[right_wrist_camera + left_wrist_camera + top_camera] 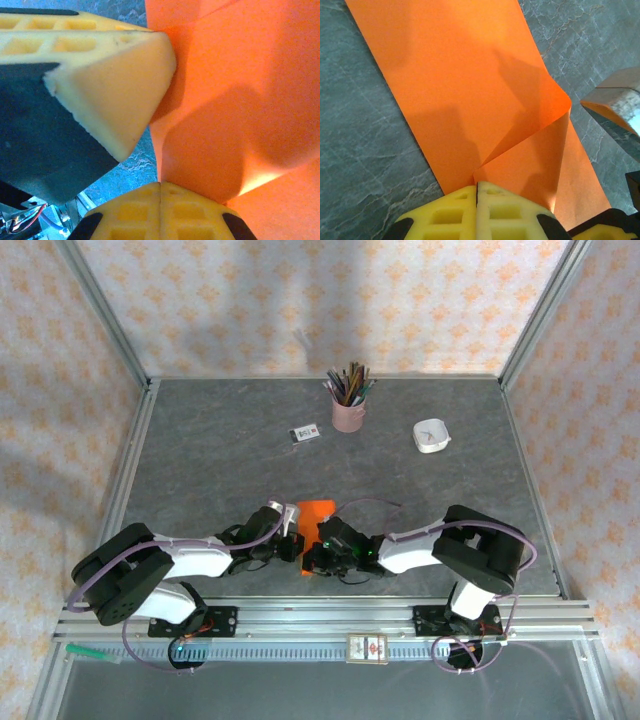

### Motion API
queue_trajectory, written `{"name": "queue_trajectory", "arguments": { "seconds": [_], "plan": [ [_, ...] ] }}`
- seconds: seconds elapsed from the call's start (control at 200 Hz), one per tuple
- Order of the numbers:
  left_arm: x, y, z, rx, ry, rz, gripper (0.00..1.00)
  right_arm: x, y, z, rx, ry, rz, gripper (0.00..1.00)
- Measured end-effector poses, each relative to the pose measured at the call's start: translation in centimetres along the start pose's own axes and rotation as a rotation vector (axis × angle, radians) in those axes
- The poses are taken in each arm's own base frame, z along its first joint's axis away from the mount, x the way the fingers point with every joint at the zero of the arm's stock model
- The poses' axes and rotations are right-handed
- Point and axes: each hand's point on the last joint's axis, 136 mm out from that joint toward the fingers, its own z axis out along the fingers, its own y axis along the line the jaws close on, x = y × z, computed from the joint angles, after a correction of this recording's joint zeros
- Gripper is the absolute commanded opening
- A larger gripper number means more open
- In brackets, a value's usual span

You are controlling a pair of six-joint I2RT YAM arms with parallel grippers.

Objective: Fold a paper plane with a square sheet of paper (pick it up from the middle)
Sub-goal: Fold the triangle at the bottom-center of the table.

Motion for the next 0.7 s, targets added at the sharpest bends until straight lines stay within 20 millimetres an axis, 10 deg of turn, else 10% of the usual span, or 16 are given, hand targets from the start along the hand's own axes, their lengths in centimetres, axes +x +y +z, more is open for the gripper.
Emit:
{"name": "queue_trajectory", "arguments": {
  "seconds": [0.701],
  "plan": [
    [0.0,0.0,0.1,-0.001,0.000,0.000,0.00,1.3,0.2,0.2,-0.006,0.024,-0.035,0.00]
  ]
}}
